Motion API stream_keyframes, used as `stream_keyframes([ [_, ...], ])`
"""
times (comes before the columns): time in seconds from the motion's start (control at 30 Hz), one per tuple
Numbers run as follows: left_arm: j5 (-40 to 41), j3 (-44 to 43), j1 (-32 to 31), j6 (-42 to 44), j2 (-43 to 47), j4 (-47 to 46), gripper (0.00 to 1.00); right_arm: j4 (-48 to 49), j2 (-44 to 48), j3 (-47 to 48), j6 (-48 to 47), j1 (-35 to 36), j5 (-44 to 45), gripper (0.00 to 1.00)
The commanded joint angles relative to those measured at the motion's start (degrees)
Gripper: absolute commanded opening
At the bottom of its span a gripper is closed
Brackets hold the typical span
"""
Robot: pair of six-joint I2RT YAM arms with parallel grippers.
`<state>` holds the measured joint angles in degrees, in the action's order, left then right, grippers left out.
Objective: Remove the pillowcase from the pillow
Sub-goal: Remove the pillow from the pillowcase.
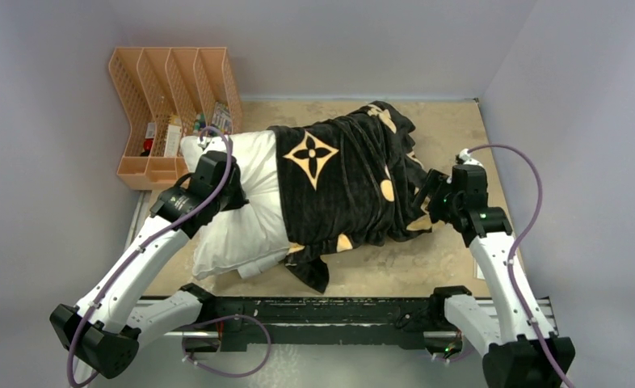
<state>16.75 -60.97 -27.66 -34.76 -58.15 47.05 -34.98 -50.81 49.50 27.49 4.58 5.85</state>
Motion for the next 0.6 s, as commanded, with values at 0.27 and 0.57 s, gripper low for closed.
stream_keyframes([
  [0.27,6.3,0.3,1.4,1.3,2.1,0.7,0.0,5.1,2.0,1.4,-2.3,-1.6,19.1,0.0],
  [0.57,12.7,0.3,1.4,1.0,3.1,3.7,0.0,6.7,4.6,9.2,-6.7,-6.1,32.9,0.0],
])
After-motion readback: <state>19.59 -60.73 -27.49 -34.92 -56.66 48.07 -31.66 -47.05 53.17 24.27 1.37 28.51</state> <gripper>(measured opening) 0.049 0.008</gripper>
